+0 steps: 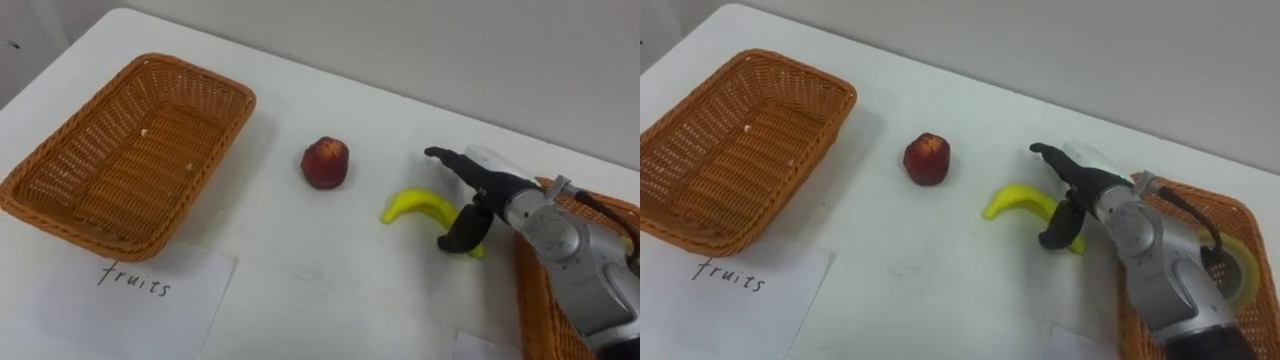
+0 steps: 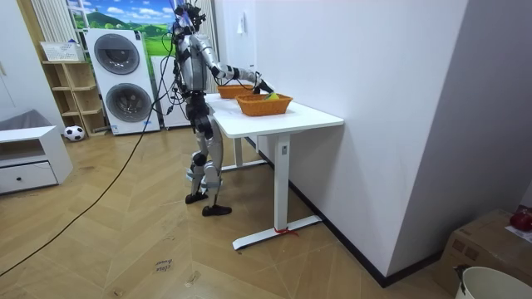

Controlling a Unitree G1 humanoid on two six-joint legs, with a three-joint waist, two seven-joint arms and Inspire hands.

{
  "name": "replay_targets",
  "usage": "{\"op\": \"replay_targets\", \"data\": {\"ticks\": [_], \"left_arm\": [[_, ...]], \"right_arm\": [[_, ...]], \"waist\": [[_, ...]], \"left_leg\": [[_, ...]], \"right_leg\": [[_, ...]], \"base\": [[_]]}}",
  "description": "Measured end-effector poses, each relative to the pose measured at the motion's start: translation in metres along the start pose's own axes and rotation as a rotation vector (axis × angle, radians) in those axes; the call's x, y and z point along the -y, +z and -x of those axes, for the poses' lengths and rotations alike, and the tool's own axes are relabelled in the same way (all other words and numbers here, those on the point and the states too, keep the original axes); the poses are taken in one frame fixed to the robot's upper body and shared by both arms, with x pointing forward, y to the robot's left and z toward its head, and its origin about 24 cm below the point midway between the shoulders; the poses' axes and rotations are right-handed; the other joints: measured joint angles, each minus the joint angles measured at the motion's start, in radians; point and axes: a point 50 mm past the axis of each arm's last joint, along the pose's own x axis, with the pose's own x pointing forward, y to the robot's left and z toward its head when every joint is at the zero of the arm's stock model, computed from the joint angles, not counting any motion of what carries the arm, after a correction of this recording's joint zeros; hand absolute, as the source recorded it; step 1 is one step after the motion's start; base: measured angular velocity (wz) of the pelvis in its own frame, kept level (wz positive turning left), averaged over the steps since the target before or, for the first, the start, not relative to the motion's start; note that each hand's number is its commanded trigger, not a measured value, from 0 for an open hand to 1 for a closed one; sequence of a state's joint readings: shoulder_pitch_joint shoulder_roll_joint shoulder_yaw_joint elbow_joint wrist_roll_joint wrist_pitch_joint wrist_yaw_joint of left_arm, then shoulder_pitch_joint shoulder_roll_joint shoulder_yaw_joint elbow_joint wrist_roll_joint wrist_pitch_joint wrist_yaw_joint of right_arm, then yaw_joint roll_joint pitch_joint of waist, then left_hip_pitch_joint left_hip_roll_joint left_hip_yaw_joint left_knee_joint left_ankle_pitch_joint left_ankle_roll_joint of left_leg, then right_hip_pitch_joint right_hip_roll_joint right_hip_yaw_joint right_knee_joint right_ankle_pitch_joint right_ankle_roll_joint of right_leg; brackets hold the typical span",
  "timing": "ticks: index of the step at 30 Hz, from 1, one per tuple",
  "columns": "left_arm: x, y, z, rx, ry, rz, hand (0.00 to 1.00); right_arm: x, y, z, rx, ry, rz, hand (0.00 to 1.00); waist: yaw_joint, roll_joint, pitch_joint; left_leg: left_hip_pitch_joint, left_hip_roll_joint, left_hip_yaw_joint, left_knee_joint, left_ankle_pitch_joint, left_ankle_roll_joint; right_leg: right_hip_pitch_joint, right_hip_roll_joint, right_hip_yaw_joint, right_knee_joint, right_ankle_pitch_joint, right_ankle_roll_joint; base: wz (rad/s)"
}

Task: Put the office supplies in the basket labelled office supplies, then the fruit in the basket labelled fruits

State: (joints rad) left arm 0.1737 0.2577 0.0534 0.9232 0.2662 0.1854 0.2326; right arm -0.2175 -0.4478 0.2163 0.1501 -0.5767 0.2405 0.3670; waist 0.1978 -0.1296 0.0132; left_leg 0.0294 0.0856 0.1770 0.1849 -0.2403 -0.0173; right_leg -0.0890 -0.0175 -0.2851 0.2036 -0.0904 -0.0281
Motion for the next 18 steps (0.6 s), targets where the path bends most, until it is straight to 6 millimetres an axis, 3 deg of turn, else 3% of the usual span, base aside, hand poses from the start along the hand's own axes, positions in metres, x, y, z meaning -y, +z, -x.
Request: {"op": "replay_targets", "data": {"ticks": [18], "left_arm": [[0.0047, -0.0047, 0.0019, 0.001, -0.019, -0.027, 0.00]], "right_arm": [[-0.0049, 0.0052, -0.0014, 0.038, -0.004, -0.004, 0.00]], "waist": [[0.003, -0.001, -0.0013]], "left_leg": [[0.000, 0.001, -0.005, -0.001, 0.001, -0.001]], "right_leg": [[0.002, -0.001, -0.019, 0.000, 0.001, -0.002]], "base": [[0.00]]}}
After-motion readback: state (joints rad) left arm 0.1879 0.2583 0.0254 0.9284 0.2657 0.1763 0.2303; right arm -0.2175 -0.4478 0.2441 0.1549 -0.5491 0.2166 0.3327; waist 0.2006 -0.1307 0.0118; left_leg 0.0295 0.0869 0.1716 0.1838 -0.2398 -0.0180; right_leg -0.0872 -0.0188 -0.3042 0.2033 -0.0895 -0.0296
